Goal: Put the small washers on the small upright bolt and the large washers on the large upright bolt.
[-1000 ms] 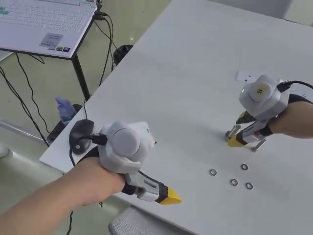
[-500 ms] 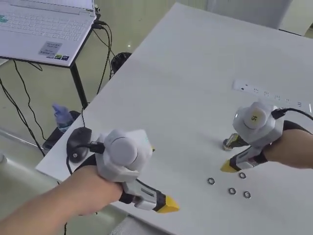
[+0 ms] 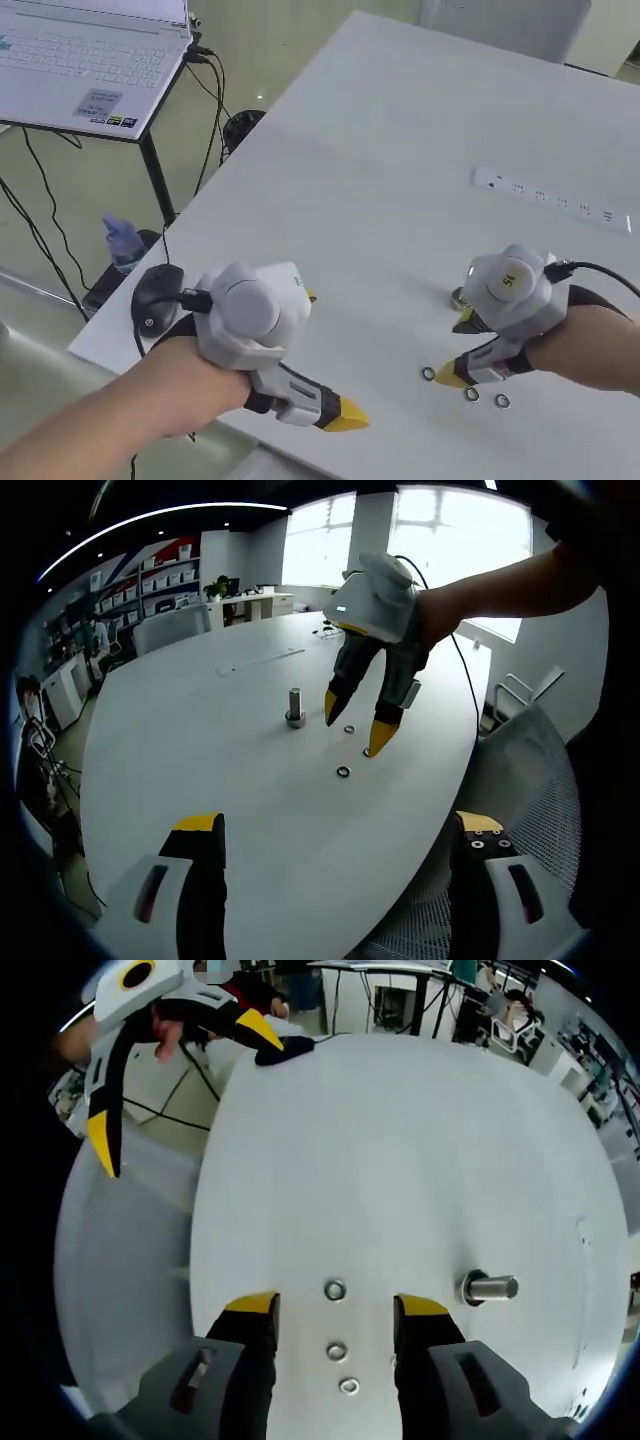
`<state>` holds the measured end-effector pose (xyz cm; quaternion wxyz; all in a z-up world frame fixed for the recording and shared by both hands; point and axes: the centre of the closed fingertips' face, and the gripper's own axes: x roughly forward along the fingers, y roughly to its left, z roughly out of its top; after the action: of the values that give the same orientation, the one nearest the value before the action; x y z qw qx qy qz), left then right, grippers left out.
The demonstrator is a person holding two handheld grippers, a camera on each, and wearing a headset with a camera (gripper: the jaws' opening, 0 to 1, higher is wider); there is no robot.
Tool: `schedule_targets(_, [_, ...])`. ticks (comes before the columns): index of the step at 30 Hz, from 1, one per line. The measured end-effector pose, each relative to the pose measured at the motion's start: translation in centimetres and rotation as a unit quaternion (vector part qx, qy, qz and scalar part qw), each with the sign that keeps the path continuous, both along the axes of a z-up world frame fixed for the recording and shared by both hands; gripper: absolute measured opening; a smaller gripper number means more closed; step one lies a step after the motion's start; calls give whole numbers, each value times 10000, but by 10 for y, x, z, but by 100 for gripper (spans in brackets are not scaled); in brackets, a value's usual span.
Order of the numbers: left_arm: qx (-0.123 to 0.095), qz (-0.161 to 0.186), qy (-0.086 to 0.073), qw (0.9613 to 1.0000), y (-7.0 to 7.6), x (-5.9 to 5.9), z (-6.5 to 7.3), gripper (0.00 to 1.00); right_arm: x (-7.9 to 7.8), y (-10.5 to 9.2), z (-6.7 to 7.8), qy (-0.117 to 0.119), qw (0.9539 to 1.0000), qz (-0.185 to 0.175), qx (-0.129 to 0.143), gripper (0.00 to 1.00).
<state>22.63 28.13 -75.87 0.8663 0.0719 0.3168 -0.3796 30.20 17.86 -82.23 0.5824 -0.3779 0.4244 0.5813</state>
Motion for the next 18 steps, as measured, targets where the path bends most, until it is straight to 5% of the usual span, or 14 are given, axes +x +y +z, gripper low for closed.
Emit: schedule_targets(18, [94, -121, -3, 9999, -4, -2, -4, 89, -6, 3, -42, -94, 9997, -206, -49, 39])
